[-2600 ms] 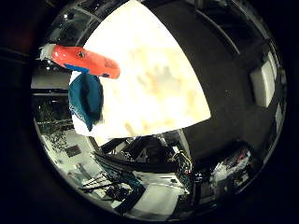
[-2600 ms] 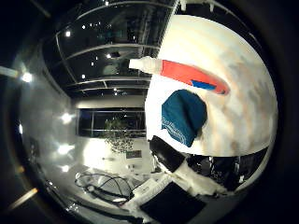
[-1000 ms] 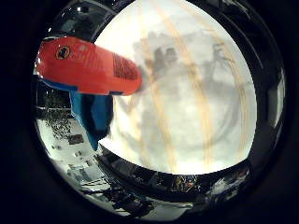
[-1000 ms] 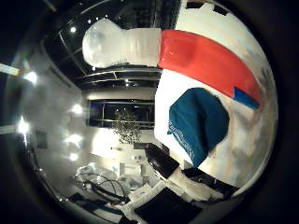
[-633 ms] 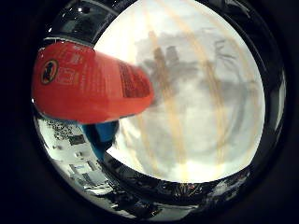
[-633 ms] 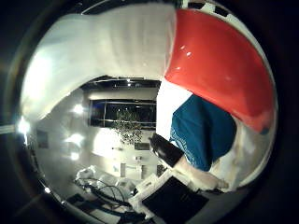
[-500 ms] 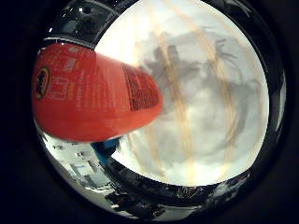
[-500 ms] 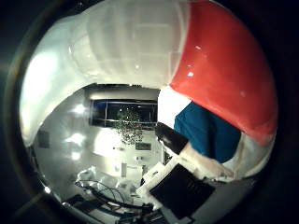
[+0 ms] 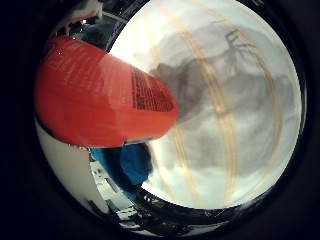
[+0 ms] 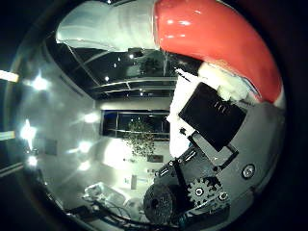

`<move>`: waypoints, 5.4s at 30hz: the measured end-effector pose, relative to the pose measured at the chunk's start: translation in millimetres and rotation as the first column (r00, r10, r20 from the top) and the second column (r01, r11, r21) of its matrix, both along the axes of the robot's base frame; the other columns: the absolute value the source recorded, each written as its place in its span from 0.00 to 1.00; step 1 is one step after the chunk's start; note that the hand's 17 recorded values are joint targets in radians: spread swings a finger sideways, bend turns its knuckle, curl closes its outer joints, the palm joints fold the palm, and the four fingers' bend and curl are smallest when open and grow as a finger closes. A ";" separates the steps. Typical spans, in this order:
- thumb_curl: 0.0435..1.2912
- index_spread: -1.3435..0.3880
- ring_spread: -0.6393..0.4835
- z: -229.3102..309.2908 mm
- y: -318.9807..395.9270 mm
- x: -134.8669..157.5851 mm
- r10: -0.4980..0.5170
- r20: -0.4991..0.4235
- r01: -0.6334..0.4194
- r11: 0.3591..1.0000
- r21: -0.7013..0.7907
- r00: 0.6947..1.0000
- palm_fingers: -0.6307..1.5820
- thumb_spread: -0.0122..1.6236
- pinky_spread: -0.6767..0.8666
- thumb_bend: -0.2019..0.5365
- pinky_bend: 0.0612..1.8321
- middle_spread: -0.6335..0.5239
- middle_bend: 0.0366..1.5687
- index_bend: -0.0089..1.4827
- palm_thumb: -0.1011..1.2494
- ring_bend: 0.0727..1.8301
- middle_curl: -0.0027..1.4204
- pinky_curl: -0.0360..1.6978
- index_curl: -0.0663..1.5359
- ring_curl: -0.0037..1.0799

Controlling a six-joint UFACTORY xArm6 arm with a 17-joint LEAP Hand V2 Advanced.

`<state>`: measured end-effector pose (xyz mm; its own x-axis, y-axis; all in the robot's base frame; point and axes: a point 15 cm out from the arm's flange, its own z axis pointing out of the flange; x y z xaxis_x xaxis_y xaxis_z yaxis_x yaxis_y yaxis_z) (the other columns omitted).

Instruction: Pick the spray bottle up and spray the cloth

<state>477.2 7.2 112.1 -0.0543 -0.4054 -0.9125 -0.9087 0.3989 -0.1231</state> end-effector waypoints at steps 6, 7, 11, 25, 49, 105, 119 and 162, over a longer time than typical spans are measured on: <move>0.43 0.65 0.41 16.7 -5.8 7.6 -0.032 0.030 0.031 0.999 0.022 0.999 0.82 0.54 0.31 0.26 0.69 0.48 0.82 0.73 0.89 0.75 0.48 0.44 0.53 0.58; 0.44 0.65 0.41 20.0 -7.5 8.4 -0.034 0.036 0.034 0.999 0.020 0.999 0.82 0.54 0.32 0.26 0.69 0.48 0.83 0.74 0.90 0.76 0.48 0.46 0.53 0.58; 0.49 0.66 0.42 41.5 -11.3 11.3 -0.027 0.072 0.027 1.000 0.001 0.997 0.81 0.54 0.33 0.26 0.68 0.48 0.85 0.76 0.90 0.78 0.47 0.52 0.53 0.59; 0.60 0.66 0.43 95.9 5.6 -15.2 0.164 0.022 -0.157 0.970 -0.185 0.986 0.80 0.49 0.35 0.25 0.59 0.48 0.88 0.78 0.87 0.80 0.45 0.72 0.53 0.59; 0.67 0.66 0.42 208.4 51.4 -22.8 0.433 -0.350 -0.551 0.546 -0.632 0.830 0.81 0.44 0.35 0.25 0.53 0.48 0.88 0.77 0.85 0.80 0.43 0.84 0.53 0.58; 0.67 0.65 0.42 138.5 111.5 -39.5 0.116 -0.856 -0.820 -0.249 -0.516 0.503 0.81 0.44 0.31 0.25 0.52 0.48 0.89 0.73 0.83 0.80 0.44 0.85 0.57 0.59; 0.68 0.64 0.42 163.0 175.4 -39.9 0.350 -0.734 -0.778 -0.024 -0.628 0.582 0.81 0.44 0.31 0.25 0.52 0.48 0.88 0.73 0.83 0.80 0.44 0.85 0.57 0.59; 0.69 0.64 0.42 102.1 472.6 22.5 0.604 0.041 -0.599 0.796 -0.090 0.796 0.81 0.45 0.31 0.25 0.53 0.48 0.88 0.71 0.85 0.80 0.44 0.85 0.58 0.59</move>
<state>499.7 479.8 214.2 0.2784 -0.3985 -0.8739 -0.9517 -0.2368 -0.1952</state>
